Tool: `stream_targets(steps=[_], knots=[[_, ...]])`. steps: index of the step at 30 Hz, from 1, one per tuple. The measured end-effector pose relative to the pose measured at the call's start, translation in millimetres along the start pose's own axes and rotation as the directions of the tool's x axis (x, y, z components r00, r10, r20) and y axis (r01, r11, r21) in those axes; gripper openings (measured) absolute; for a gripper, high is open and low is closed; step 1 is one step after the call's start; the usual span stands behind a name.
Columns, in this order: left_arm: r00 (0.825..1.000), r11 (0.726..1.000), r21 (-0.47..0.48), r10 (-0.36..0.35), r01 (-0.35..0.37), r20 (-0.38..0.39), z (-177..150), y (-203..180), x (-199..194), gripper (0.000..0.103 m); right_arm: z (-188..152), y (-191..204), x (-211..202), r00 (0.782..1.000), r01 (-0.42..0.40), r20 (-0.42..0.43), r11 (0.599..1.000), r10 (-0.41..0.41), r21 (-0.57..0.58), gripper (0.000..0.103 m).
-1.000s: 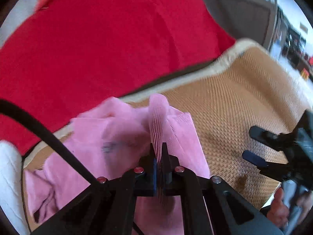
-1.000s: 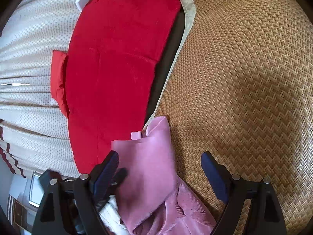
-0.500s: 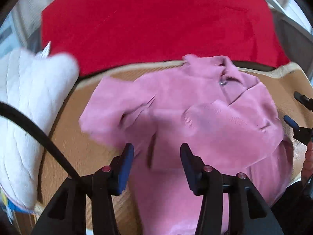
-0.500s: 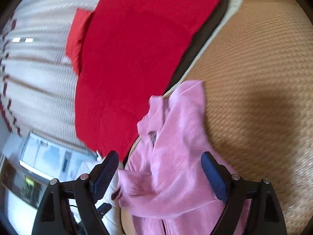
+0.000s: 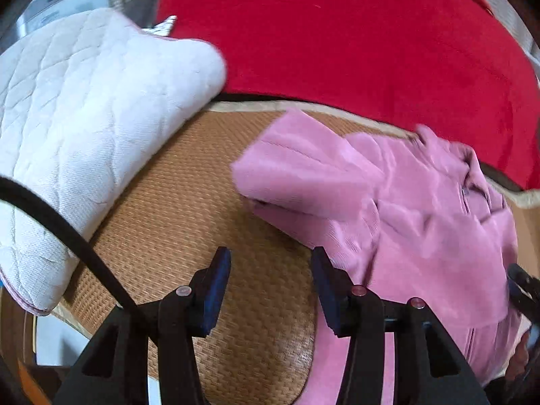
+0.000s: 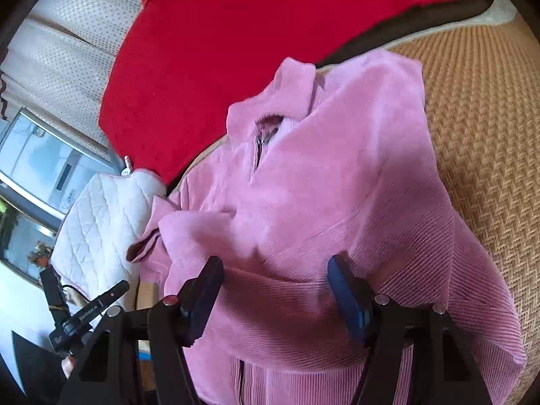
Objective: Fold large clothes
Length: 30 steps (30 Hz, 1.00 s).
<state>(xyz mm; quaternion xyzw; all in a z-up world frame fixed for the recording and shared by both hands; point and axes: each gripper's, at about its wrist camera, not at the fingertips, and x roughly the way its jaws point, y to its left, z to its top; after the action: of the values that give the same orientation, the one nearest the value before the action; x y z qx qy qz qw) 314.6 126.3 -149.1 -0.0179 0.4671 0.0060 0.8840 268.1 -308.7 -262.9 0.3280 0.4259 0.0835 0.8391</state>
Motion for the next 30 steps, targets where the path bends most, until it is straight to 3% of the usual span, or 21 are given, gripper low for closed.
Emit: stream_targets(steps=[1, 3, 5, 8, 10, 12, 13, 15, 16, 17, 20, 24, 30], knots=[[1.0, 1.0, -0.006, -0.003, 0.003, 0.01, 2.2, 1.5, -0.3, 0.052, 0.4, 2.0, -3.6, 1.0, -0.004, 0.016, 1.0, 0.005, -0.01, 0.068], [0.999, 1.0, -0.002, -0.009, 0.01, 0.034, 9.2, -1.2, -3.4, 0.07, 0.1, 5.1, -8.9, 0.999, -0.013, 0.041, 1.0, 0.014, -0.015, 0.068], [0.998, 1.0, 0.025, -0.017, 0.016, 0.064, 14.9, -9.1, -5.7, 0.08, 1.0, 6.3, -9.0, 0.999, -0.019, 0.046, 1.0, 0.019, -0.009, 0.068], [0.99, 0.99, 0.0, -0.138, 0.138, -0.01, 22.7, -6.9, 5.1, 0.082, 0.7, 6.6, -6.6, 0.999, -0.017, 0.041, 1.0, 0.016, 0.007, 0.068], [0.964, 0.959, -0.147, -0.256, 0.243, -0.075, 29.6, 6.9, 22.2, 0.082, 3.9, 5.8, -6.0, 0.999, -0.018, 0.04, 1.0, 0.017, 0.014, 0.068], [0.945, 0.918, -0.259, -0.324, 0.301, -0.051, 28.4, 20.9, 27.8, 0.082, 3.8, 6.1, -6.5, 0.999, -0.007, 0.042, 1.0, 0.007, 0.007, 0.068], [0.926, 0.889, -0.301, -0.375, 0.345, -0.046, 28.5, 26.3, 30.7, 0.082, 3.8, 6.7, -6.3, 0.999, -0.001, 0.043, 1.0, 0.001, 0.003, 0.068], [0.873, 0.805, -0.412, -0.486, 0.428, -0.042, 25.7, 37.2, 40.1, 0.082, 5.4, 6.4, -5.8, 0.999, 0.003, 0.042, 1.0, -0.003, 0.002, 0.068], [0.861, 0.776, -0.449, -0.508, 0.443, -0.03, 25.1, 40.6, 42.7, 0.082, 5.3, 6.1, -5.8, 0.999, 0.004, 0.041, 1.0, -0.004, 0.002, 0.068], [0.856, 0.762, -0.468, -0.517, 0.449, -0.02, 25.7, 42.6, 44.5, 0.082, 5.4, 6.5, -5.1, 0.999, 0.006, 0.04, 1.0, -0.006, 0.0, 0.068], [0.856, 0.753, -0.477, -0.516, 0.453, -0.003, 30.3, 43.0, 47.8, 0.081, 4.8, 7.3, -4.9, 0.999, 0.011, 0.04, 1.0, -0.011, -0.004, 0.068], [0.828, 0.704, -0.511, -0.56, 0.493, 0.027, 36.7, 40.0, 55.8, 0.073, 4.0, 9.8, -2.0, 0.999, 0.022, 0.038, 1.0, -0.021, -0.016, 0.068], [0.824, 0.688, -0.544, -0.566, 0.481, 0.013, 40.7, 33.2, 79.4, 0.073, 3.6, 10.4, 0.0, 0.999, 0.032, 0.038, 0.999, -0.031, -0.025, 0.068]])
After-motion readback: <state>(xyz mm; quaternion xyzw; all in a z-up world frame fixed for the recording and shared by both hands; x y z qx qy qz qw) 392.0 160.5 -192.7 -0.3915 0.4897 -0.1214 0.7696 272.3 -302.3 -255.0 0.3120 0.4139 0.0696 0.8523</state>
